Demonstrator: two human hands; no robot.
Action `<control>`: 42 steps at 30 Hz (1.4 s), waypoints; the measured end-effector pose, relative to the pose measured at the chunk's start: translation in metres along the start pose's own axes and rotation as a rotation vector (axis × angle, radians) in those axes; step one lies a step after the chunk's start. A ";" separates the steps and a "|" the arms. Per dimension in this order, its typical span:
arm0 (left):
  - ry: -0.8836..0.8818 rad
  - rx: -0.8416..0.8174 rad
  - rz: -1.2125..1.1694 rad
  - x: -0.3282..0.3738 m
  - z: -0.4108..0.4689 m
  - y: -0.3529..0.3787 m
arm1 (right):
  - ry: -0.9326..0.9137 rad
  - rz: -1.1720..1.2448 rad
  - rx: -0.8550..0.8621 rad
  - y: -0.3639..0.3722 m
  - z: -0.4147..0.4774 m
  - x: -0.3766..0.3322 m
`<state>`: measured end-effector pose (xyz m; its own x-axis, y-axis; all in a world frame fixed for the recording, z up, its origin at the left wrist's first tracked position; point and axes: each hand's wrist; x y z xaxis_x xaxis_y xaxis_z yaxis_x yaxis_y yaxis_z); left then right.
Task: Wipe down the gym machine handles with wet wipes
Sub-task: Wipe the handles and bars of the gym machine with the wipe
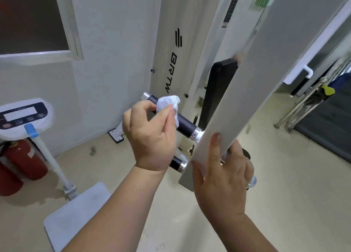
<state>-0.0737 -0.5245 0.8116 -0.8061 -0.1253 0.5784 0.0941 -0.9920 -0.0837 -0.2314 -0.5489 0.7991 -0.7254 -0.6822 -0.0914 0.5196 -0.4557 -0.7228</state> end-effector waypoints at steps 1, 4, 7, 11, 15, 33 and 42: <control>-0.009 0.000 -0.013 -0.002 0.004 0.000 | -0.006 -0.003 0.007 0.000 0.000 0.000; -0.039 -0.055 -0.108 -0.001 0.003 -0.001 | -0.002 0.005 0.007 0.001 0.002 0.001; -0.321 -0.157 -0.331 0.018 -0.012 -0.007 | 0.005 0.036 0.004 0.001 0.007 0.000; -0.700 -0.154 -0.460 0.046 -0.021 -0.006 | -0.042 0.117 -0.025 -0.002 0.010 0.002; -0.864 -0.038 -0.471 0.060 -0.019 -0.007 | -0.082 0.175 -0.050 -0.009 0.009 0.008; -0.723 0.291 -0.220 0.060 0.003 0.023 | -0.315 0.285 -0.302 -0.023 0.003 0.042; -0.812 0.101 -0.302 0.081 -0.037 0.024 | -0.321 0.232 -0.194 -0.006 0.009 0.053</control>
<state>-0.1579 -0.5584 0.8265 -0.1425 0.2107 0.9671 0.0259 -0.9759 0.2165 -0.2690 -0.5880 0.8050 -0.4066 -0.9108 -0.0717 0.5361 -0.1743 -0.8260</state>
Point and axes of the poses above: each hand's wrist, its own z-axis towards the middle knuckle, its own y-axis out of the palm, x = y × z
